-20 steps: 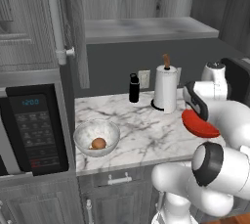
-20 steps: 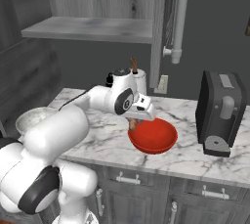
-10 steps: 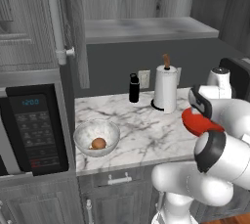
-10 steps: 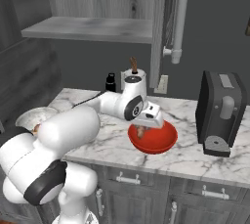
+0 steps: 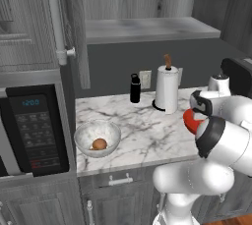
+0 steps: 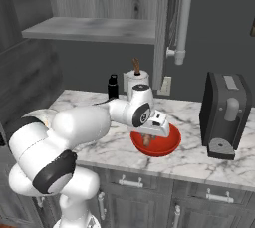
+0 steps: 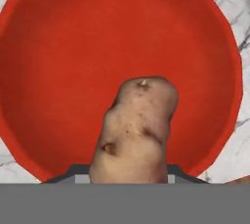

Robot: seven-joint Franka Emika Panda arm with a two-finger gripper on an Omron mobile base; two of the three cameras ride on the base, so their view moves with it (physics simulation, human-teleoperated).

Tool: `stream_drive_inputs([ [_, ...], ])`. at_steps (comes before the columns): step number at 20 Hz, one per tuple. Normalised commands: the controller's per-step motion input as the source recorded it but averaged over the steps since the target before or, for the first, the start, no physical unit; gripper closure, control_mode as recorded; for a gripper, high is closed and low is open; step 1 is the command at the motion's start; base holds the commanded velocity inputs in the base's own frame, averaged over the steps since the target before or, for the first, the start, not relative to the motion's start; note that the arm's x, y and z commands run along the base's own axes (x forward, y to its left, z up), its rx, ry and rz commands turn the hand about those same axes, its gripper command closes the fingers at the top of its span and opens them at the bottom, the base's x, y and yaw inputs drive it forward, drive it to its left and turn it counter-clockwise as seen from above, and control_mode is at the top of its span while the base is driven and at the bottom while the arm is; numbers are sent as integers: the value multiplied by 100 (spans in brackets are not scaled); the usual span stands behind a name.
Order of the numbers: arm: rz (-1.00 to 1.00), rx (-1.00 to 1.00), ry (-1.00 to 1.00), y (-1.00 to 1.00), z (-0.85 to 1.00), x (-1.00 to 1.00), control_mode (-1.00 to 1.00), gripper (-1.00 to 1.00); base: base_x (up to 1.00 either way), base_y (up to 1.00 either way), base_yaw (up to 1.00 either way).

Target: Pick both bowls and place them on the counter. Then place the onion in one bowl and place the potato in the other bowl.

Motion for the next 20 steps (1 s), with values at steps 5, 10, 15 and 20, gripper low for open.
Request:
stream_drive_inputs([
  [5,0,0,1,0,-25,19,-100,100,0,0,0],
  [10,1,3,0,-8,-10,8,-100,100,0,0,0],
  [15,2,1,0,-1,-19,7,-100,100,0,0,0],
  [20,1,0,0,0,-20,8,-100,100,0,0,0],
])
